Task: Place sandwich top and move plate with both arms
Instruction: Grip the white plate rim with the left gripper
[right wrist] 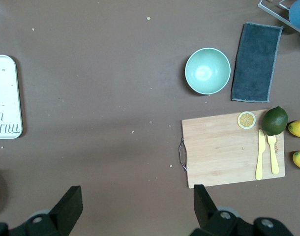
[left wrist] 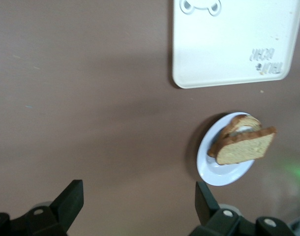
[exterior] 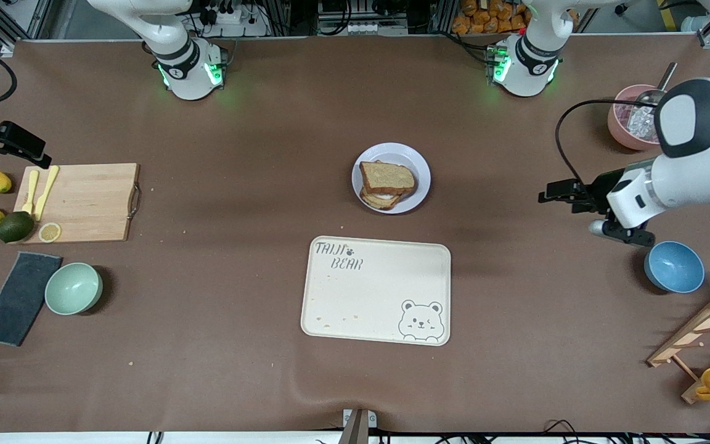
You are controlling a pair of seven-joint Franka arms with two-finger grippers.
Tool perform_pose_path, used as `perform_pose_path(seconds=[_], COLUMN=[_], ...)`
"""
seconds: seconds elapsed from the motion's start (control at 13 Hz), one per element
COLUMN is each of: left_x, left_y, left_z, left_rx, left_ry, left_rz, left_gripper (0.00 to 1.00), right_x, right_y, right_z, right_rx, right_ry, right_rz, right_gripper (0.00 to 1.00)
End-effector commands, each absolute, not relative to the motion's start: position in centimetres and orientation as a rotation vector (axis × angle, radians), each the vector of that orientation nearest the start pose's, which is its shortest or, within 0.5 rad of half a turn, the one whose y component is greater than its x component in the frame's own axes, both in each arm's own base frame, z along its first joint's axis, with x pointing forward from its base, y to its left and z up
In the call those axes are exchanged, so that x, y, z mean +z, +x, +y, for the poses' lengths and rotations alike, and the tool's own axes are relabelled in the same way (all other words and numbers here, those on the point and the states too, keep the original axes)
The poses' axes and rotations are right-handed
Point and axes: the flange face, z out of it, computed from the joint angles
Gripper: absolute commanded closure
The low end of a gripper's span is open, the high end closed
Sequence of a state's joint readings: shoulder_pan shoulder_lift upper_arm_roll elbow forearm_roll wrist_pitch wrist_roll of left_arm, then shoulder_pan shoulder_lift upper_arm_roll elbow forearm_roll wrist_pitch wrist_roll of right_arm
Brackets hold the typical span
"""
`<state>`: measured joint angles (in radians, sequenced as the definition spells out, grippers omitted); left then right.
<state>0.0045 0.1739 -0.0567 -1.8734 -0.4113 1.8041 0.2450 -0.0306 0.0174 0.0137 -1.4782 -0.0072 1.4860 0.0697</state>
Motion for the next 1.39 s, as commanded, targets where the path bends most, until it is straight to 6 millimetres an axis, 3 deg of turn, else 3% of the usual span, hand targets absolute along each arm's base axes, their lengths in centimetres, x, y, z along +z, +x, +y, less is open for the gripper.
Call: perform_pose_path(seconds=[0.0,0.15,0.39,0.46,0.69,0.85,1.0,1.31], left_x=[37.7,34.3,29.4,27.8,24.8,22.4,20.5,17.4], left_y=[57.0,55.8,53.0,52.3,50.8,49.3,48.3,45.0], left_z=[-7.3,-8.3,-12.3,-13.7,-15.1,-16.4,-17.2,-18.7], left_rx=[0.435,0.47,0.392,0.441,0.505,0.464,0.432,0.315], left_ry=[-3.6,-3.649,-3.684,-3.721,-3.807,-3.829,-3.92,-4.026], left_rz=[0.321,0.341,0.366,0.33,0.32,0.389,0.301,0.332], left_gripper=[0.0,0.0,0.0,0.0,0.0,0.0,0.0,0.0], right_x=[65.3,65.2,65.3,65.3,65.3,65.2,65.2,65.0], right_y=[54.8,54.8,54.8,54.7,54.7,54.7,54.7,54.8], right_z=[-1.0,-1.0,-1.0,-1.0,-1.0,-1.1,-1.1,-1.3], right_rx=[0.015,0.018,0.015,0.018,0.018,0.023,0.025,0.025], right_ry=[-3.165,-3.166,-3.165,-3.166,-3.166,-3.165,-3.165,-3.164], right_rz=[0.157,0.157,0.157,0.157,0.157,0.159,0.159,0.166], right_gripper=[0.0,0.0,0.0,0.0,0.0,0.0,0.0,0.0])
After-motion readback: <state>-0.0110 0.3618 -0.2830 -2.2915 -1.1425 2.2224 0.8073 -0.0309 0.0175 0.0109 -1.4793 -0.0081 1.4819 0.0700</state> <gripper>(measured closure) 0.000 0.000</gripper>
